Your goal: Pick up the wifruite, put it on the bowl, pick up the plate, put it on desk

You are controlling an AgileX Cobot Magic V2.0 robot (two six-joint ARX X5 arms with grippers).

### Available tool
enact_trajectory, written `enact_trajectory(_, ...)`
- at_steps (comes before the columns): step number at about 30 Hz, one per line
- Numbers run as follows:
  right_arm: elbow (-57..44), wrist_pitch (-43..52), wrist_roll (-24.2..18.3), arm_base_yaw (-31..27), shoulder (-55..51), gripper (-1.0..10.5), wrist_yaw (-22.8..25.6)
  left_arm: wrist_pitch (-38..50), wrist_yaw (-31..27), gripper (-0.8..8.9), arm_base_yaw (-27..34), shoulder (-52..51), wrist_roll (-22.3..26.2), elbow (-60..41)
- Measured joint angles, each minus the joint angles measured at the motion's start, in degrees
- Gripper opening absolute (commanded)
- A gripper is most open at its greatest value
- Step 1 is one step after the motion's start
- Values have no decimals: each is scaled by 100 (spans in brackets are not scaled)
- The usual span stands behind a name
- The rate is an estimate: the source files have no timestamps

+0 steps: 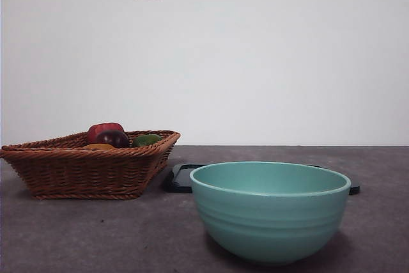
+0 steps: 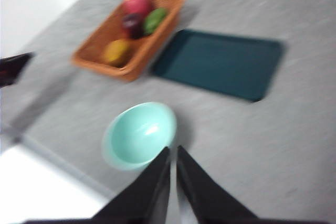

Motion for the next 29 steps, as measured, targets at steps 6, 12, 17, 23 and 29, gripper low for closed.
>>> enact_trajectory(6,-1530,2404,-1318,-1172,-343,14,173,0,0,19,0,0,0,0)
enact_trajectory(12,-3840,5523,-1915,-2498,-741,14,-7,0,0,19,0,0,2,0)
enact_trajectory(17,-4983,6465,-1980,-3088,-1128,14,-4,0,0,19,0,0,0,0)
enact_trajectory(23,-5674,6393,-1996,-3224,-1515,14,-2,0,0,19,0,0,0,0)
enact_trajectory(29,-5849,6352,-1799,-3294,-1720,14,17,0,0,19,0,0,0,0)
